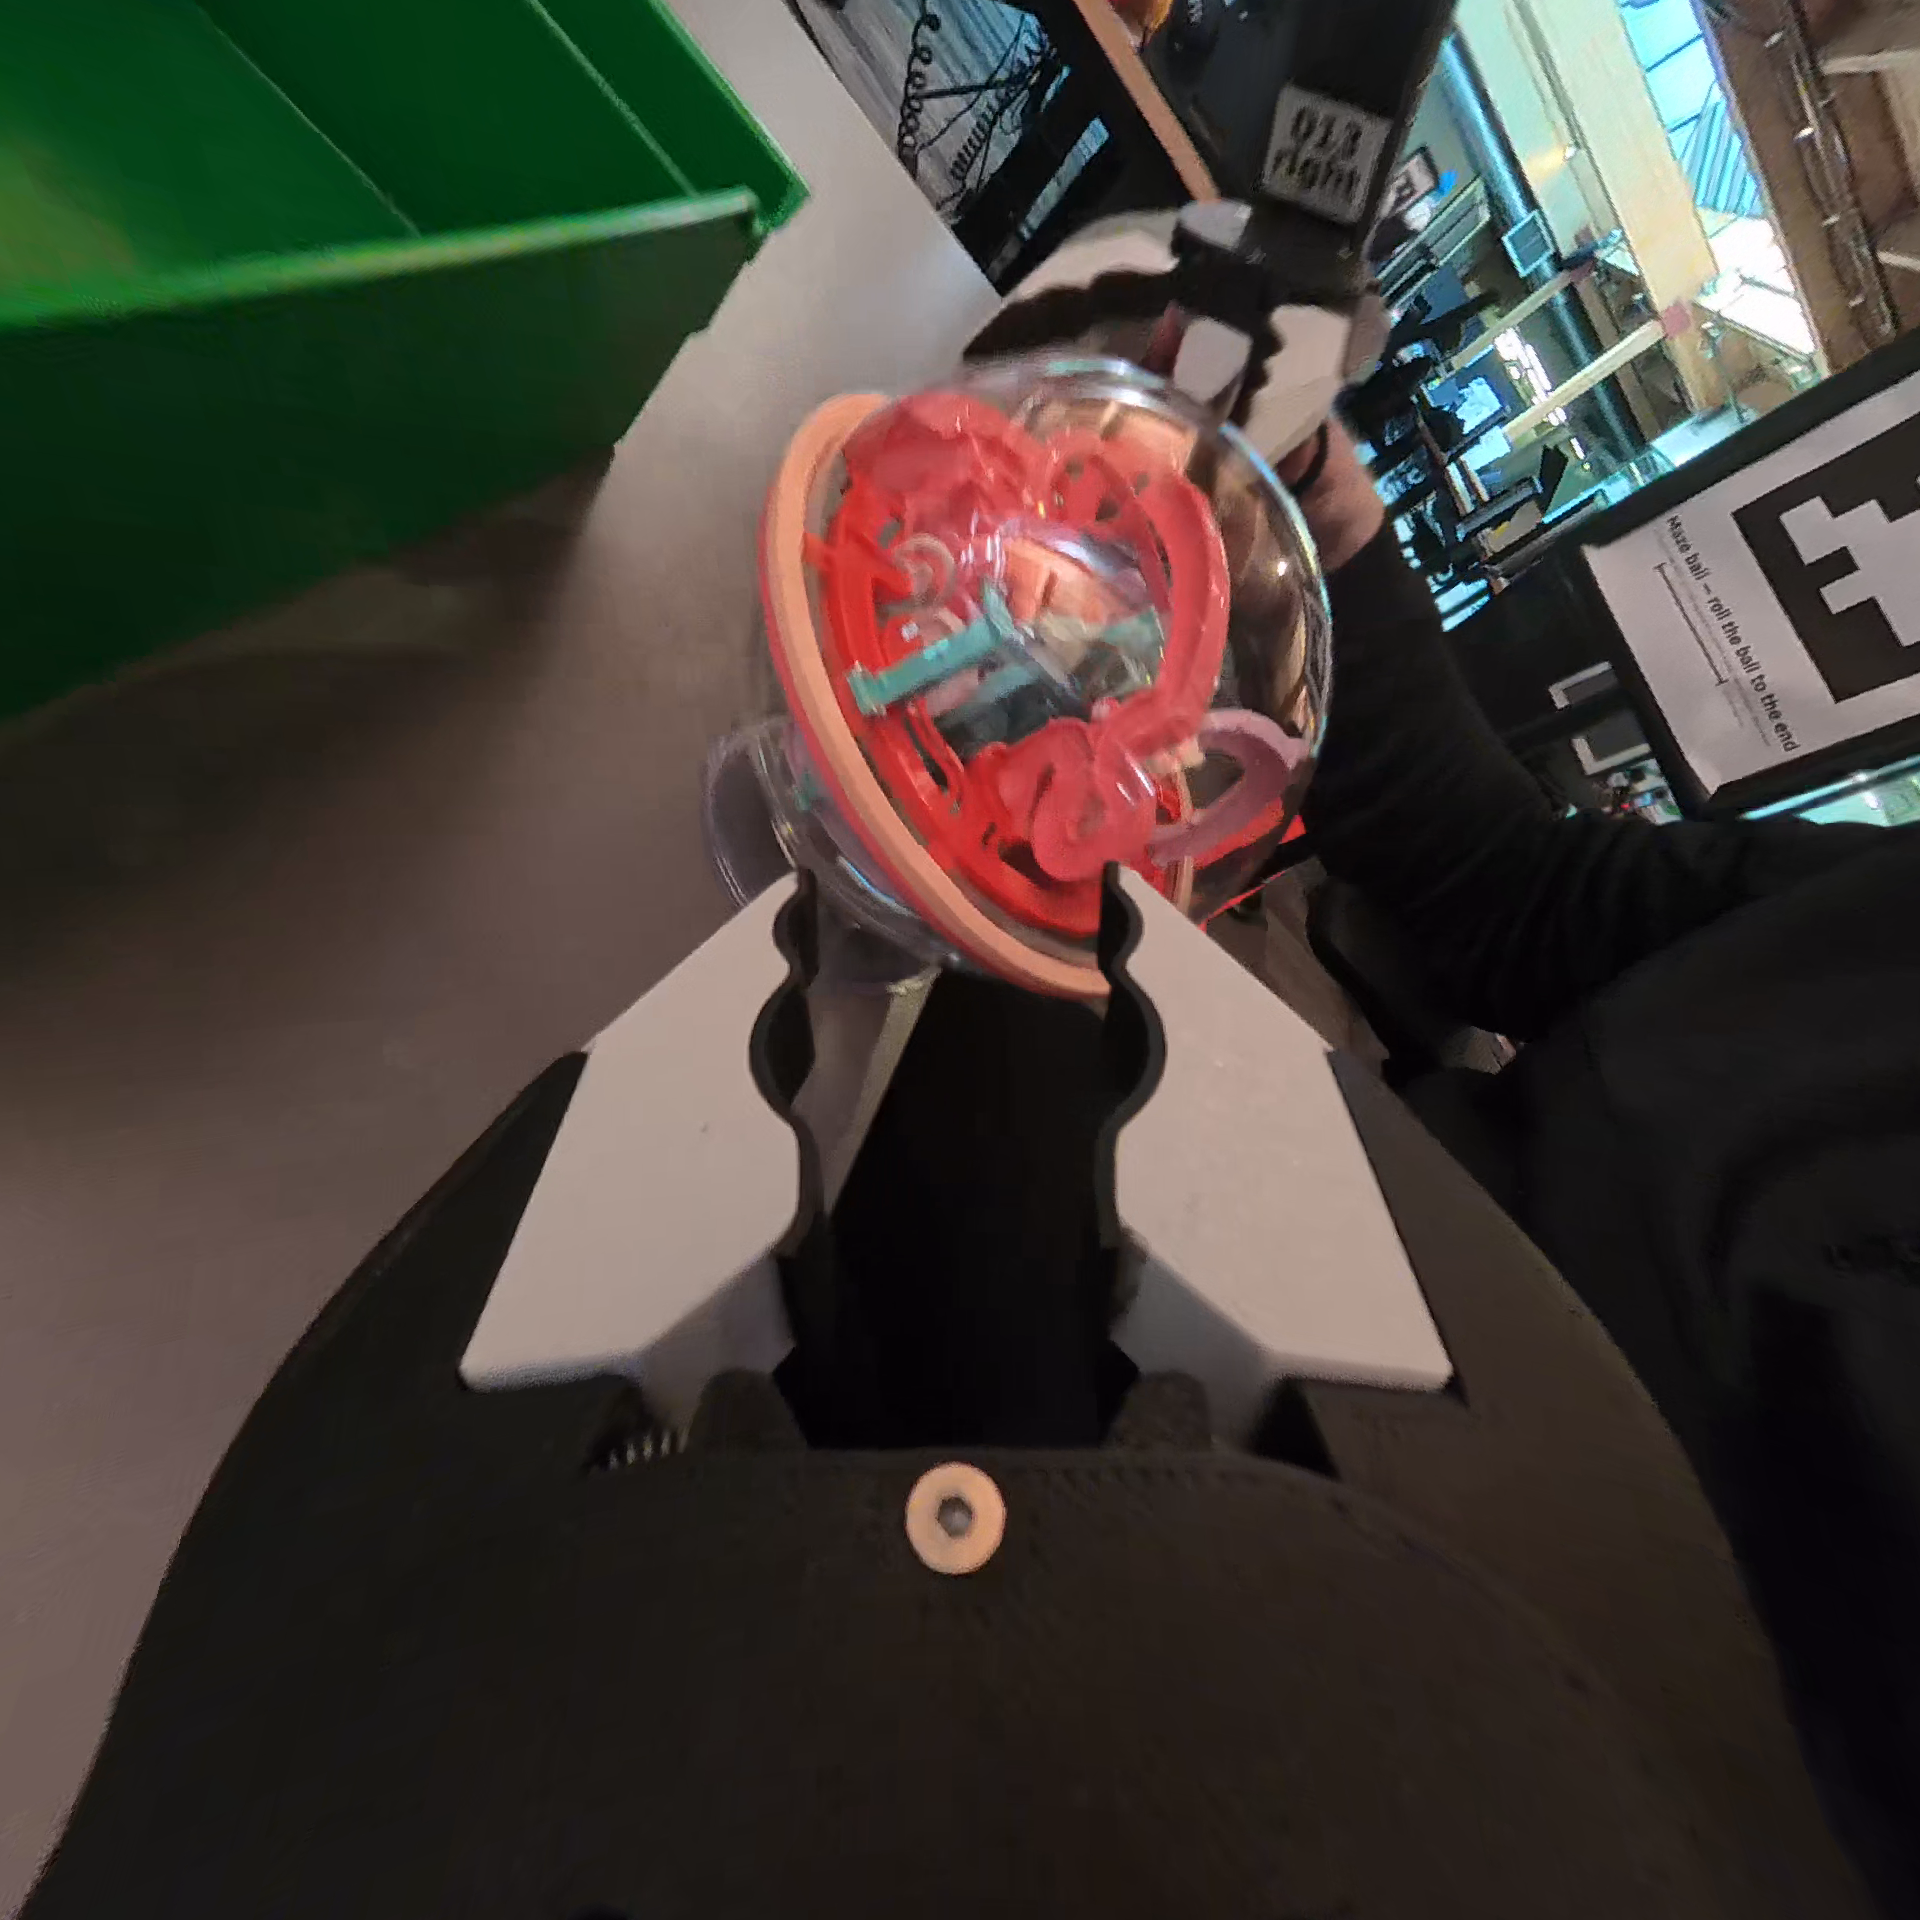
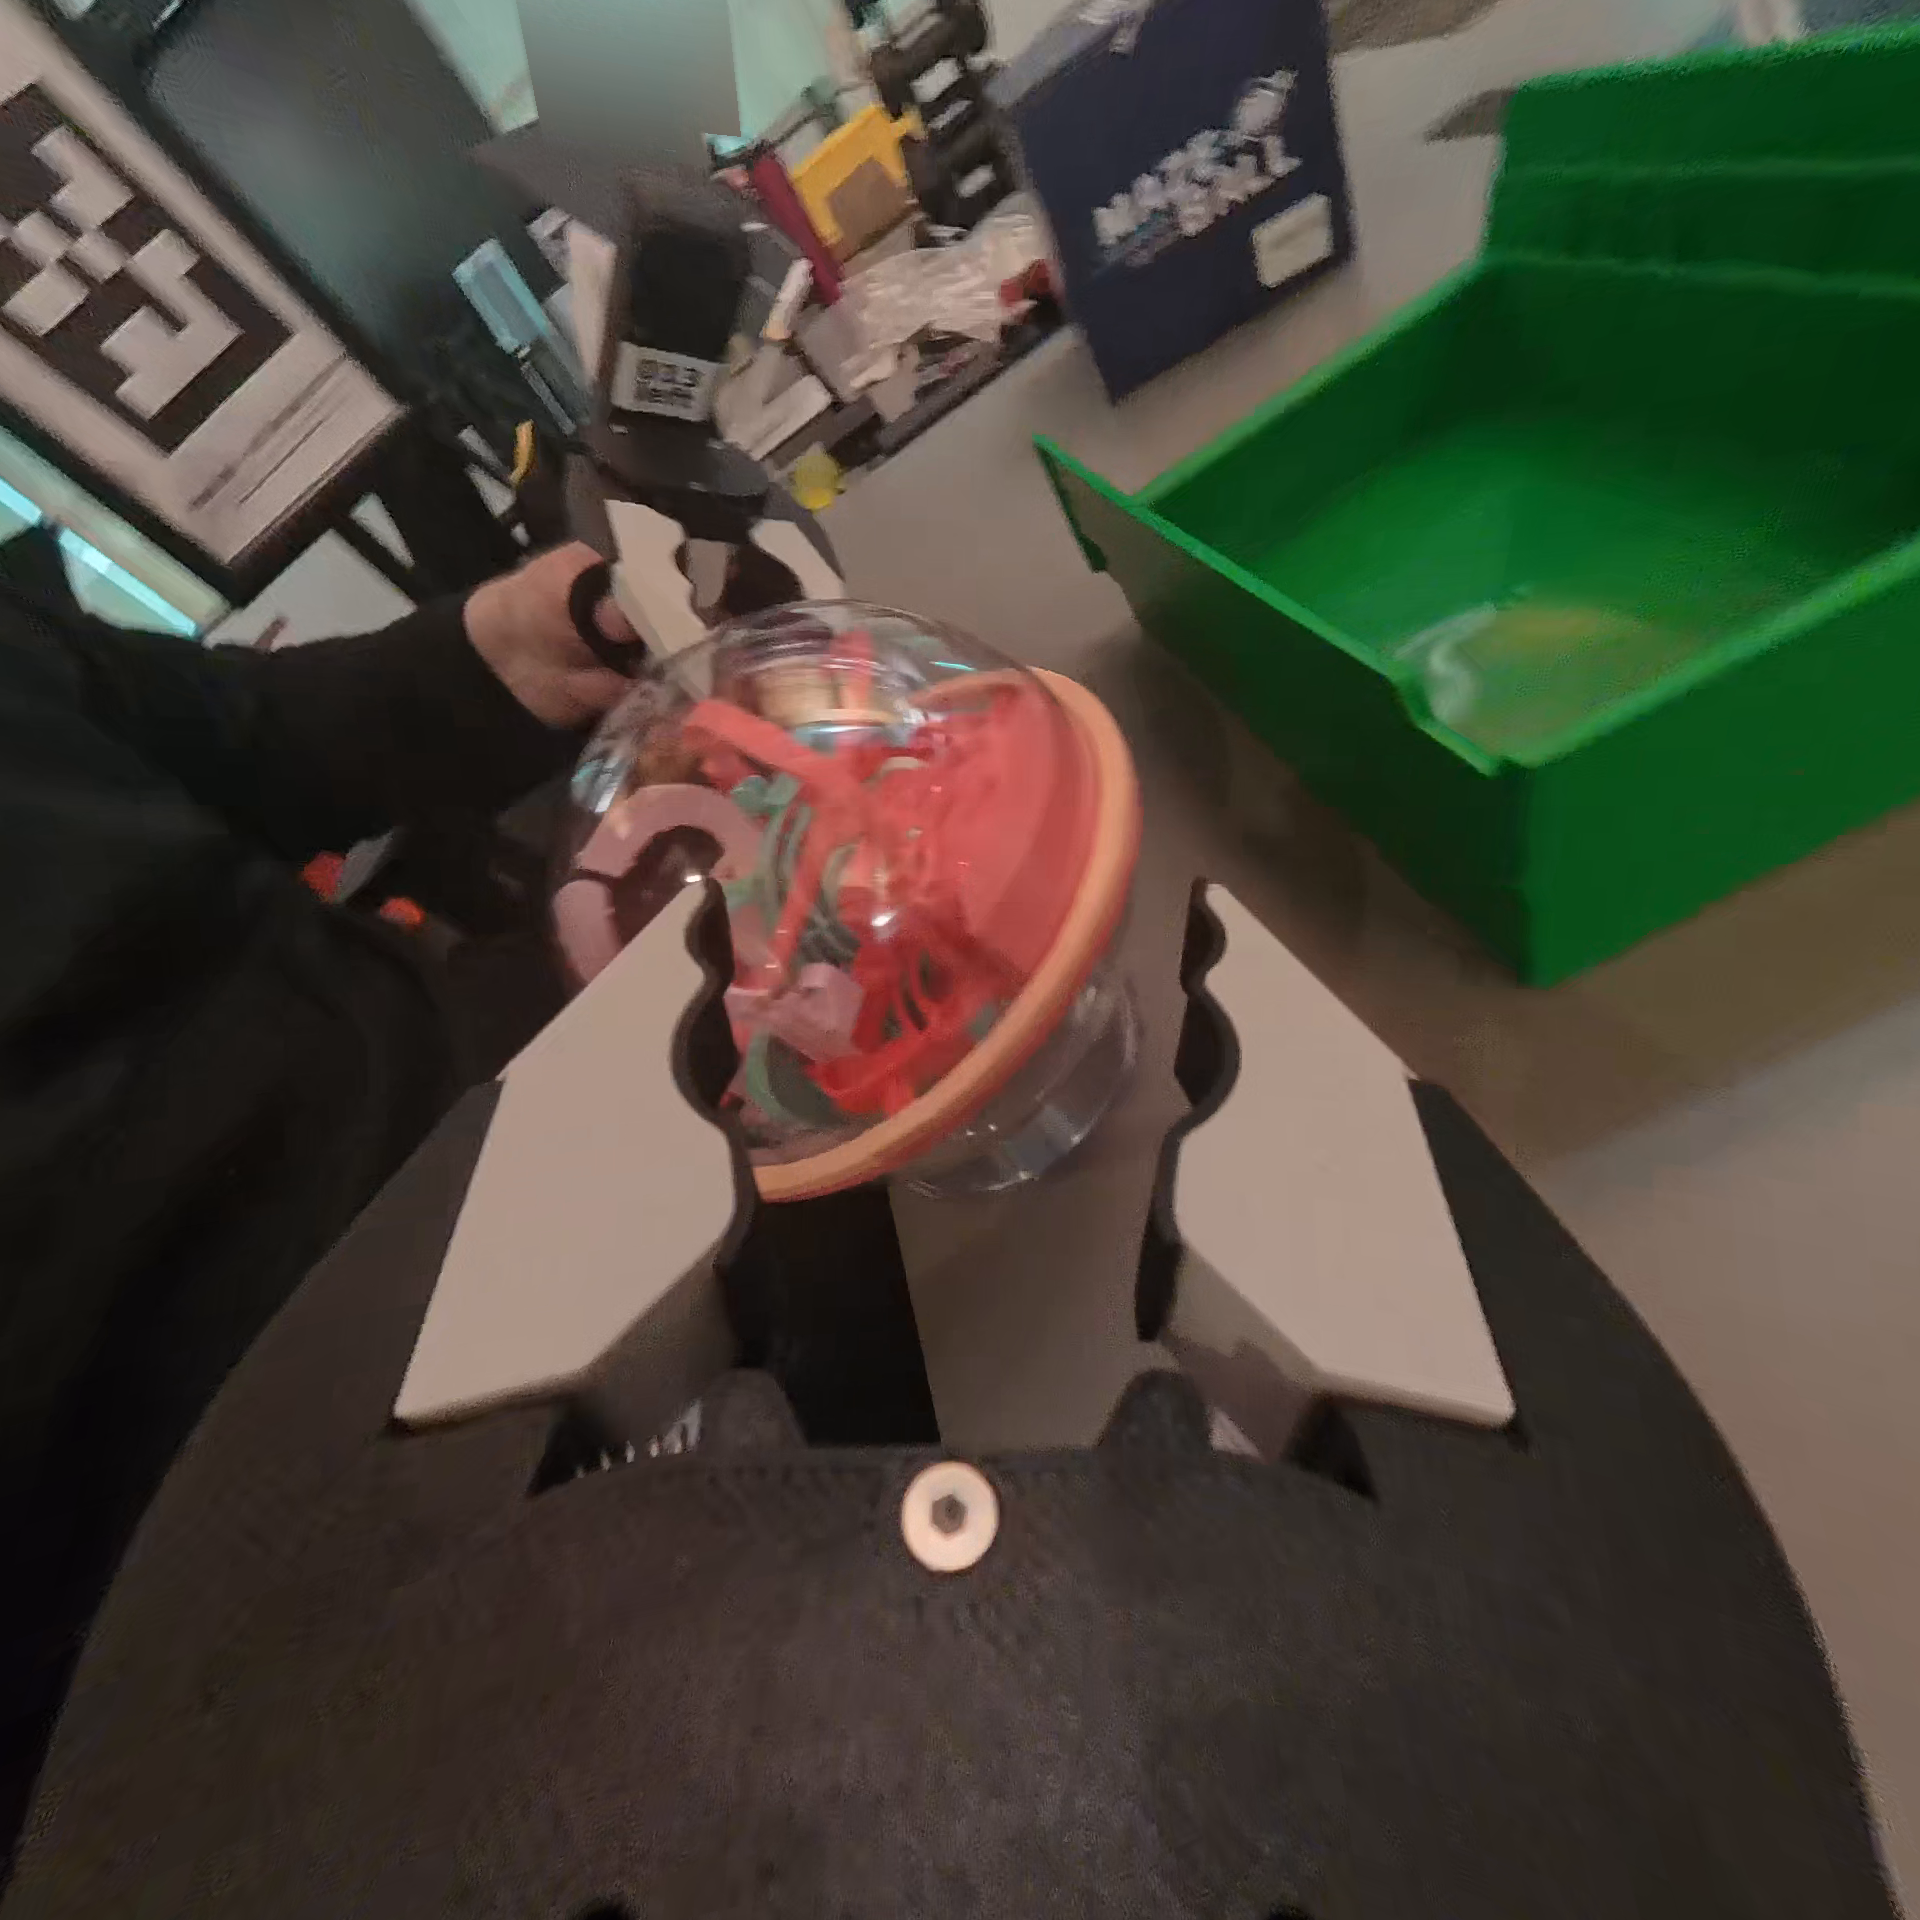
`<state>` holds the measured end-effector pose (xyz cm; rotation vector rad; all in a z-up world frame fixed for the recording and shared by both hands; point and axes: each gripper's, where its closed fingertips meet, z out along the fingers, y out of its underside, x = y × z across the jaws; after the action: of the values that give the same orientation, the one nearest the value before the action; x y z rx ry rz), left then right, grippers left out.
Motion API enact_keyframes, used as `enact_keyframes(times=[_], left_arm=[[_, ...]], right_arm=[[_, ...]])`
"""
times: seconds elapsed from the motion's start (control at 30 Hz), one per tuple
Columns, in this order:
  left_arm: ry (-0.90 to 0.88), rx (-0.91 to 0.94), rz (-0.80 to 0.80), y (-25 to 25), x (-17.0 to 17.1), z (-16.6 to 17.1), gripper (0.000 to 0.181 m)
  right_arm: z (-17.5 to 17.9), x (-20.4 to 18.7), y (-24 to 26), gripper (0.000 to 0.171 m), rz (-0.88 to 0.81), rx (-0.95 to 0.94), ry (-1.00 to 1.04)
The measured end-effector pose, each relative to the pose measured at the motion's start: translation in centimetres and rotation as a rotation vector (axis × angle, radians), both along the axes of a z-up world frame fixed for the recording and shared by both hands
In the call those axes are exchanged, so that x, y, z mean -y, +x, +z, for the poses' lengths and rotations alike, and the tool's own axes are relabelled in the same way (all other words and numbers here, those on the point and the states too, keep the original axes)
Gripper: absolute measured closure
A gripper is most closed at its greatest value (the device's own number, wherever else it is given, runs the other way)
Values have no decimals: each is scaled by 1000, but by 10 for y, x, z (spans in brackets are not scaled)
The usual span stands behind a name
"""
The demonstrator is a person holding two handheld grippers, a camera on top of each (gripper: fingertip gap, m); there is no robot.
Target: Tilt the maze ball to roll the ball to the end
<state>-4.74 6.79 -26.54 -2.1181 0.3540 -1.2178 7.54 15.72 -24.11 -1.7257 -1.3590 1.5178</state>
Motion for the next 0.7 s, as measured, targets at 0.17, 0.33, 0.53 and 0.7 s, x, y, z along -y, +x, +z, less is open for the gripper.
enact_keyframes(times=[0.17, 0.33, 0.53, 0.7], left_arm=[[-92, 42, 10, 30, 24, -16, 112], [-94, 63, 59, 46, 19, -18, 102], [-82, 37, 59, 38, 8, -12, 102], [-87, 9, 10, 28, 2, -8, 102]], right_arm=[[-7, 23, -10, 64, 114, 41, 39], [-9, 26, -14, 64, 124, 18, -9], [-14, 24, -12, 64, 61, 22, -50], [-18, 27, -13, 64, -4, 28, -71]])
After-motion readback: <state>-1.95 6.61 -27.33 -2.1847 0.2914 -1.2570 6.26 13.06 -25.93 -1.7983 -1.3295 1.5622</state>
